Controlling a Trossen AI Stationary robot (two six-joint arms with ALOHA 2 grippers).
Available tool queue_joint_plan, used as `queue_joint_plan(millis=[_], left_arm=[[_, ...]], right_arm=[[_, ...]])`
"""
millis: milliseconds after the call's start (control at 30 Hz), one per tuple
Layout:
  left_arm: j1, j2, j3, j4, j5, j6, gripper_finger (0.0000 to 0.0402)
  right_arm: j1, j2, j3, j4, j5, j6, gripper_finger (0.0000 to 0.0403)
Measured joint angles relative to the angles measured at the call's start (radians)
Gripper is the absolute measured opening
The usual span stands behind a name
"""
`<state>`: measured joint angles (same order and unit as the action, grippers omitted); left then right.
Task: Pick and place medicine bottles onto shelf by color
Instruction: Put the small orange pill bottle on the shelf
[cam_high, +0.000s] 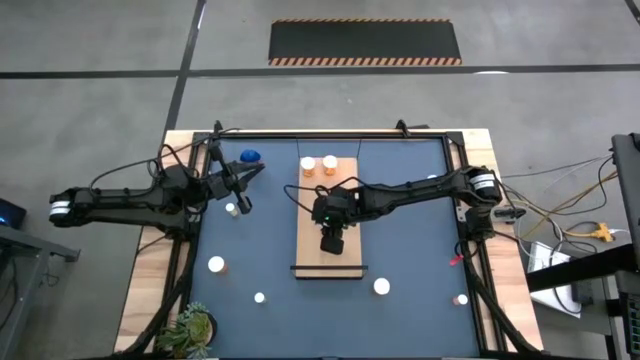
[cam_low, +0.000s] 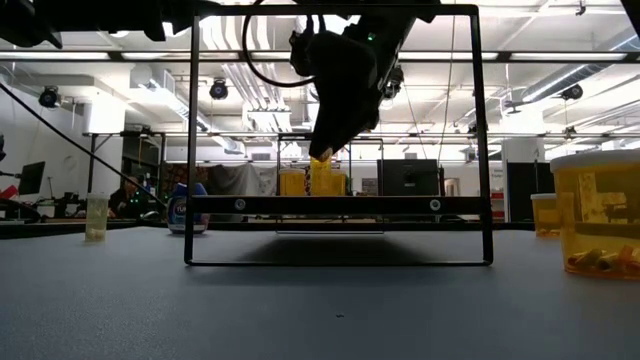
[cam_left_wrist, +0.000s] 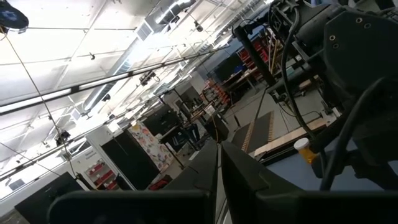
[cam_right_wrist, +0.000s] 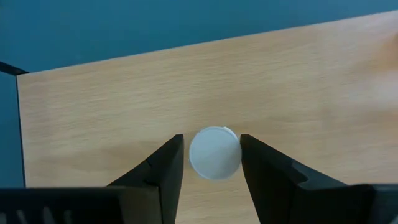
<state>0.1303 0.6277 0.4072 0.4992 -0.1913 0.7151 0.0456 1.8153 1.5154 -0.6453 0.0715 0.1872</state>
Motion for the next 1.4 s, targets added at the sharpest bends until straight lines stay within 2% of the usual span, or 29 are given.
queue_joint_plan(millis=[200, 533, 700, 1000, 1400], left_arm=[[0.000, 0.000, 0.000, 0.000, 0.000, 0.000, 0.0004], [0.000, 0.000, 0.000, 0.001, 0.000, 0.000, 0.0004], [0.000, 0.000, 0.000, 0.001, 0.000, 0.000, 0.0004], [0.000, 0.000, 0.000, 0.001, 0.000, 0.004, 0.0004], [0.000, 0.002, 0.000, 0.000, 0.000, 0.005, 0.0004]], right_arm=[[0.000, -0.008, -0.001, -0.004, 0.000, -0.003, 0.0161], [0.000, -0.108, -0.001, -0.056, 0.003, -0.005, 0.0159], [-0.007, -0.129, -0.013, -0.143, 0.010, -0.001, 0.0122], [-0.010, -0.095, -0.126, -0.050, 0.007, -0.011, 0.0016], [-0.012, -0.092, -0.167, 0.129, -0.030, -0.051, 0.0009]])
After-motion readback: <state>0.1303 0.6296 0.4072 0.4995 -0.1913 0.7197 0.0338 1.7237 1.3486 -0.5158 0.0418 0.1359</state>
